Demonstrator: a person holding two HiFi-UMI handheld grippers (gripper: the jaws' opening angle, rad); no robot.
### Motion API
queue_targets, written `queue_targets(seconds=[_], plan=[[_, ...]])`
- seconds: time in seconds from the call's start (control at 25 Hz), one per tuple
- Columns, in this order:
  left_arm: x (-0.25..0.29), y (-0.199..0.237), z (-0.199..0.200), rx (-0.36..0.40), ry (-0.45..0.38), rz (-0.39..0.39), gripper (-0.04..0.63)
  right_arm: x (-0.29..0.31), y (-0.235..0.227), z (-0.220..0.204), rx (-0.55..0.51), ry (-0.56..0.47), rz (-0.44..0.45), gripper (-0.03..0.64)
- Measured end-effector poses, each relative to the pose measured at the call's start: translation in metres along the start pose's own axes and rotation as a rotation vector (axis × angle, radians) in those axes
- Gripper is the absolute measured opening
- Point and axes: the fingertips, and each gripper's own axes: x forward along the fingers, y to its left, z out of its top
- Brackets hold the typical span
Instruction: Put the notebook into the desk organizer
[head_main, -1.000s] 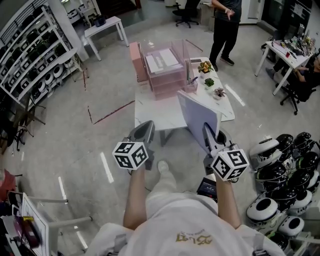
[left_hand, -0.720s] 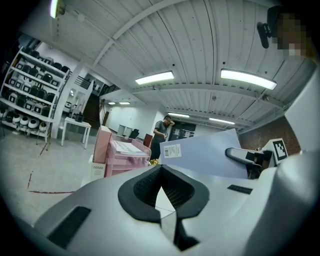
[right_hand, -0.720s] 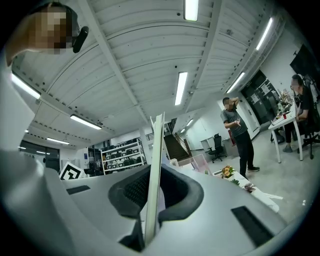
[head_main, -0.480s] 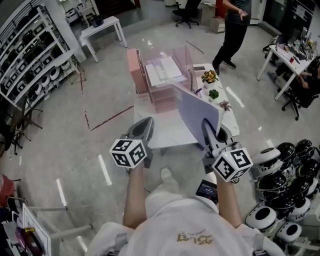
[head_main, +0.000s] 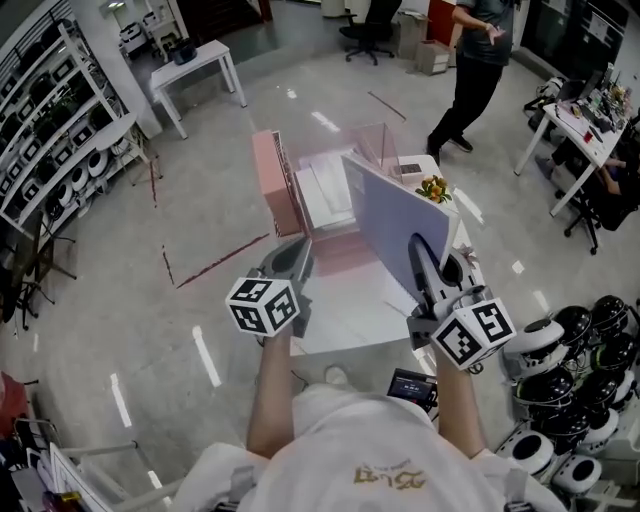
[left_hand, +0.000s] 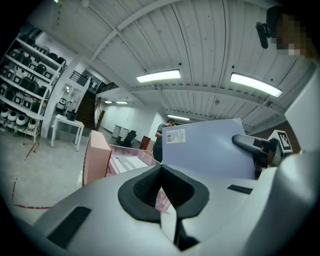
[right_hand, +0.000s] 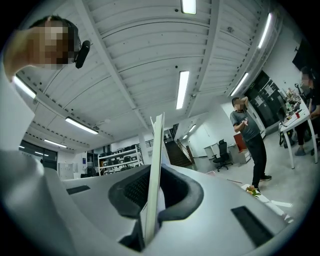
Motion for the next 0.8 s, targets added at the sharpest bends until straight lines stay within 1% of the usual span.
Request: queue_targets(seconds=[0.12, 0.4, 0.64, 0.8], plan=[[0.018, 0.021, 0.006, -0.003, 0.013, -0.015, 0.018, 0.030, -0.009, -0.003, 0.015, -0.003, -0.012, 0.043], [0.051, 0.057, 0.001, -0.009, 0.061, -0.060, 0.017, 0.079, -0.021, -0.015, 0.017, -0.007, -0.039, 0.043], [0.067, 0.069, -0.002, -0.009, 0.087, -0.110, 0.018, 0.097, -0.033, -0.027, -0.041, 0.006, -0.081, 0.043], [0.073, 0.068, -0.007, -0.011, 0.103, -0.133, 0.017, 0.097, -0.037, -0.029, -0.076, 0.005, -0.106, 0.043]])
